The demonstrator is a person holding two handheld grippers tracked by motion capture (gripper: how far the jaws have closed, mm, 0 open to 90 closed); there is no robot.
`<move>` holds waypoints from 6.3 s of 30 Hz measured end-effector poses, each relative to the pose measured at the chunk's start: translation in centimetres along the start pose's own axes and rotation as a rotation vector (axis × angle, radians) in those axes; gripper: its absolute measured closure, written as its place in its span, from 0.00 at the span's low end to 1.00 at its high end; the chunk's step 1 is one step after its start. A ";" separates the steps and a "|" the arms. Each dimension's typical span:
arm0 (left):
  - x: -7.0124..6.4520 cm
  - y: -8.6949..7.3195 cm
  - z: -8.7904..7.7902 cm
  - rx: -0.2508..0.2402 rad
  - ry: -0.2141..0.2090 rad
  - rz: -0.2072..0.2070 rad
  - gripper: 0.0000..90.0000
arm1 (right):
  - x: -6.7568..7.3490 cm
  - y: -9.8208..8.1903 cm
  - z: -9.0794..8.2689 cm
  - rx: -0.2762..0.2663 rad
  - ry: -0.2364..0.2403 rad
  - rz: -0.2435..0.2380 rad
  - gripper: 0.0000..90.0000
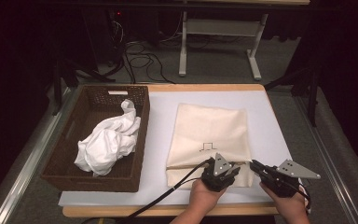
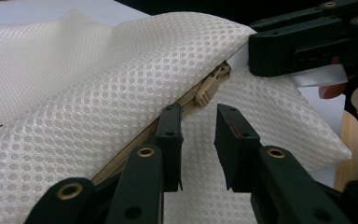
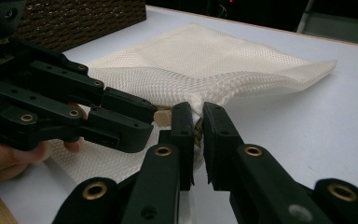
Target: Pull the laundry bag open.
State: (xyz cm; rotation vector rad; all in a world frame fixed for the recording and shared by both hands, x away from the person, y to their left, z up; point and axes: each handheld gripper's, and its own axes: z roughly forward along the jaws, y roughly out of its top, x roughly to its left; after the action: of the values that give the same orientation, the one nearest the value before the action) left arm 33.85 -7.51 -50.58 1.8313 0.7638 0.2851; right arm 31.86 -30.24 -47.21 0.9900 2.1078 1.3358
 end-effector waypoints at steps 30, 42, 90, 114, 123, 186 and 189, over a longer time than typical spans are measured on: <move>-1.3 0.8 0.2 -0.022 0.002 0.036 0.96 | 0.2 0.0 0.2 0.016 -0.014 0.014 0.94; -0.7 0.7 0.1 -0.022 -0.005 0.003 0.96 | 0.5 0.1 0.0 0.003 -0.003 -0.007 0.95; 0.0 -0.7 -1.7 0.005 0.020 -0.008 0.97 | 0.2 -0.1 0.2 0.027 -0.057 0.022 0.96; 0.6 -0.6 -1.3 -0.014 0.041 -0.031 0.94 | 0.9 -0.1 0.6 0.024 0.029 0.000 0.96; 0.5 -0.6 -1.1 -0.009 0.057 -0.016 0.96 | 1.2 0.0 0.5 0.021 0.033 -0.016 0.96; 6.7 -4.7 -11.1 0.075 0.288 -0.081 0.97 | -0.4 -0.7 0.6 0.056 -0.024 0.080 0.97; 7.3 -4.9 -11.5 0.071 0.297 -0.100 0.97 | -0.4 -0.7 0.5 0.059 -0.040 0.079 0.97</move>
State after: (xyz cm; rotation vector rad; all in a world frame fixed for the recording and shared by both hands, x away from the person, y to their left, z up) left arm 31.51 6.72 -51.73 1.8324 1.0797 0.4771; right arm 32.23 -30.41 -48.08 1.1254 2.1088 1.2871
